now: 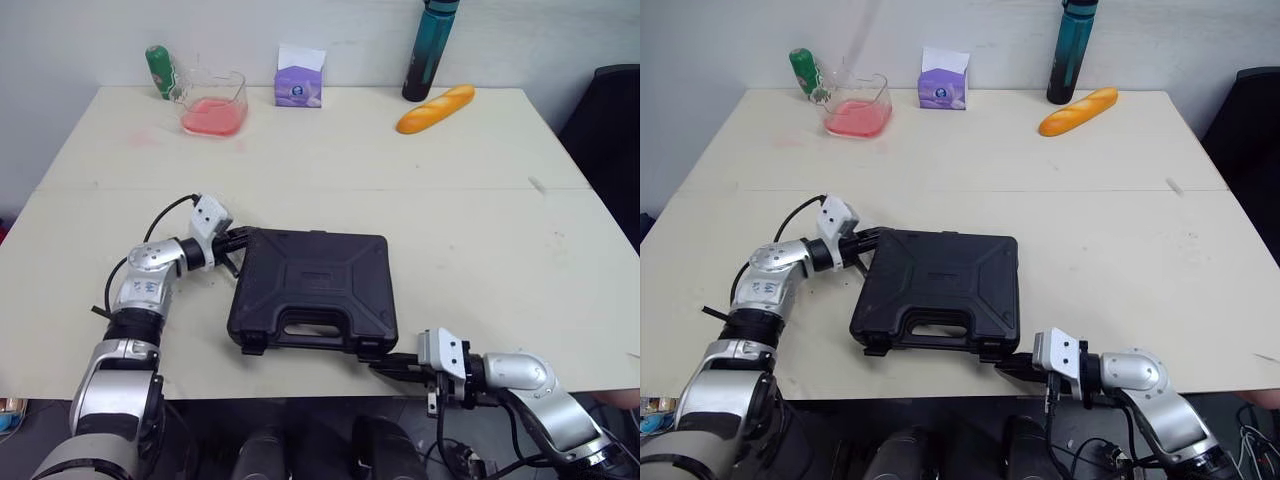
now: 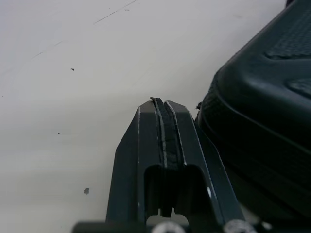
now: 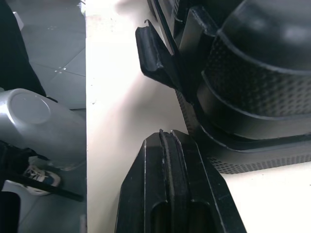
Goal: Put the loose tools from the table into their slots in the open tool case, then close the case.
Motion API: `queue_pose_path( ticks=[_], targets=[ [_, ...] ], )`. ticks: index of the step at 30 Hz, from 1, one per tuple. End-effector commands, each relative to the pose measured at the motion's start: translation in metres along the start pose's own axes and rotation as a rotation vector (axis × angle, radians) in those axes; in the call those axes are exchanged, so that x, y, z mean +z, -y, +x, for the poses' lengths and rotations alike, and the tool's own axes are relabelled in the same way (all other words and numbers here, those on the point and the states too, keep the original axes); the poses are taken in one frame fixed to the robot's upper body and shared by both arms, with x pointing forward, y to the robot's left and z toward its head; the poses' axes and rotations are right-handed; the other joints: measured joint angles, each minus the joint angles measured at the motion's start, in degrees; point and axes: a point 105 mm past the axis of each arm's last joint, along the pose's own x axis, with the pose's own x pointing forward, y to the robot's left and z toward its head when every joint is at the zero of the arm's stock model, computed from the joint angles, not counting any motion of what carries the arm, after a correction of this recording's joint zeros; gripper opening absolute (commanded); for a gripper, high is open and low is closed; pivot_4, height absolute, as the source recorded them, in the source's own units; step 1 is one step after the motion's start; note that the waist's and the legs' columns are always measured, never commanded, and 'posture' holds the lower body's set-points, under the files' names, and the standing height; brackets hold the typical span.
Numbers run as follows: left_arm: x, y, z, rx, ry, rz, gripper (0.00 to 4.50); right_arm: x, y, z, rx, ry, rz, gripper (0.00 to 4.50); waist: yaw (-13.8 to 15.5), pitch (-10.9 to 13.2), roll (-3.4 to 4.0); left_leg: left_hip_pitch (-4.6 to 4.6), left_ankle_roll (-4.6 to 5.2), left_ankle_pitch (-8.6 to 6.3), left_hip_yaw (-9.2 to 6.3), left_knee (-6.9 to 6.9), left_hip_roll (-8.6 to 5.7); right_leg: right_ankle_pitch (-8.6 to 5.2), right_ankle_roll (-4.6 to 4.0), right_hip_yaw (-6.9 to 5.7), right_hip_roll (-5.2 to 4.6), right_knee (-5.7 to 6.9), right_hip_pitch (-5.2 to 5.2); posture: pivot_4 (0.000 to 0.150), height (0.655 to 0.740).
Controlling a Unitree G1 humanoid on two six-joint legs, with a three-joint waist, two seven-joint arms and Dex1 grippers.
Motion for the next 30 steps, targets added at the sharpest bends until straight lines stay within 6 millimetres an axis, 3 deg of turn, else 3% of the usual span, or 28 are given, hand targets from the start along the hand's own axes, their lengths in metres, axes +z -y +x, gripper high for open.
queue_pose_path(
  ticks=[1, 14, 22, 28, 30],
  targets=[
    [0.007, 0.008, -0.009, -0.062, 0.038, 0.032, 0.00, -0.017, 0.025, -0.022, -0.141, -0.099, -0.011, 0.10, 0.03, 0.00, -0.01, 0.02, 0.00, 0.00, -0.01, 0.00, 0.00, 0.00, 0.00, 0.01, -0.01, 0.00, 0.01, 0.150, 0.7400],
    [0.006, 0.047, -0.025, -0.171, 0.030, 0.087, 0.00, -0.003, 0.078, -0.036, -0.317, -0.154, -0.084, 0.10, 0.59, -0.02, -0.03, 0.06, 0.15, 0.04, -0.21, 0.09, 0.11, 0.09, 0.08, 0.04, -0.17, -0.02, 0.18, 0.150, 0.7400],
    [0.004, 0.050, -0.029, -0.165, 0.018, 0.094, 0.00, -0.002, 0.091, -0.039, -0.367, -0.182, -0.089, 0.10, 0.43, -0.02, -0.03, 0.06, 0.15, 0.04, -0.21, 0.08, 0.12, 0.09, 0.08, 0.03, -0.15, -0.04, 0.18, 0.150, 0.7400],
    [0.012, 0.068, -0.041, -0.229, 0.016, 0.145, 0.00, -0.004, 0.093, -0.044, -0.417, -0.187, -0.068, 0.10, 0.20, -0.02, -0.03, 0.06, 0.16, 0.03, -0.21, 0.04, 0.15, 0.09, 0.08, 0.03, -0.17, -0.07, 0.18, 0.150, 0.7400],
    [0.023, 0.074, -0.048, -0.273, -0.003, 0.181, 0.00, -0.002, 0.090, -0.051, -0.436, -0.162, -0.030, 0.10, 0.31, -0.01, -0.01, 0.04, 0.16, 0.03, -0.23, 0.04, 0.16, 0.09, 0.08, 0.02, -0.18, -0.08, 0.18, 0.150, 0.7400]
  ],
)
